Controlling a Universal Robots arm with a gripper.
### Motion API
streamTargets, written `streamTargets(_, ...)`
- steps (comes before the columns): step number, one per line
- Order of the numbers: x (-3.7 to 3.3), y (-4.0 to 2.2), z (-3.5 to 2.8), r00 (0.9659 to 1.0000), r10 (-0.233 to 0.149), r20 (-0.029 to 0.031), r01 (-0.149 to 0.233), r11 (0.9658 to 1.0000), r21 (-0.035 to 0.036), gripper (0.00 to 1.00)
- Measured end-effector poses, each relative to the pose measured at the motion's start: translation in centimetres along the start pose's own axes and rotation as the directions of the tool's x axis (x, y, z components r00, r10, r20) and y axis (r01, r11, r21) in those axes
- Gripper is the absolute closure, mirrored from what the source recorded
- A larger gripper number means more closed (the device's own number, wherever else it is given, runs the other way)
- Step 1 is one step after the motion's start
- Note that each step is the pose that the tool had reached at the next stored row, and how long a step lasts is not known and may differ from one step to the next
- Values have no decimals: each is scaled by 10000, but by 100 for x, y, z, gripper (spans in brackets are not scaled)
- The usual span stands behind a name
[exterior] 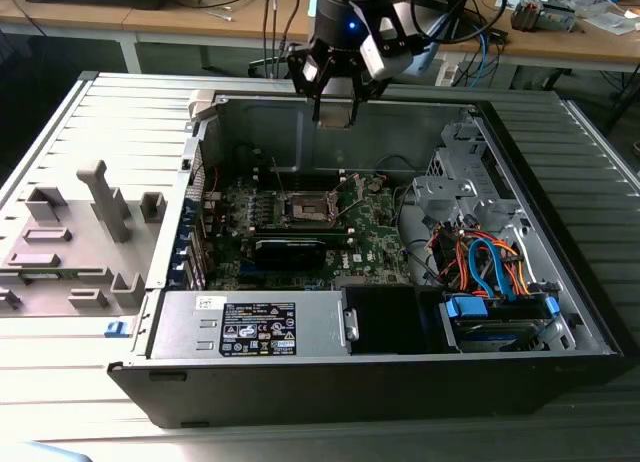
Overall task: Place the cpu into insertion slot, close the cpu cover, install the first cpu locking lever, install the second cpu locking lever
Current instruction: 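Place the cpu into insertion slot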
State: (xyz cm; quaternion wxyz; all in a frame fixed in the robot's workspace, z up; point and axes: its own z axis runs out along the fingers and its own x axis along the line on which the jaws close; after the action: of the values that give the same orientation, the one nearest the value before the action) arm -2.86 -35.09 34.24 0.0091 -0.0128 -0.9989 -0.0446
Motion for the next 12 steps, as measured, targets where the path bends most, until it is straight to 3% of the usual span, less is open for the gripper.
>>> streamTargets(12,2,-37,14,10000,1,0,-1,10000,3,46)
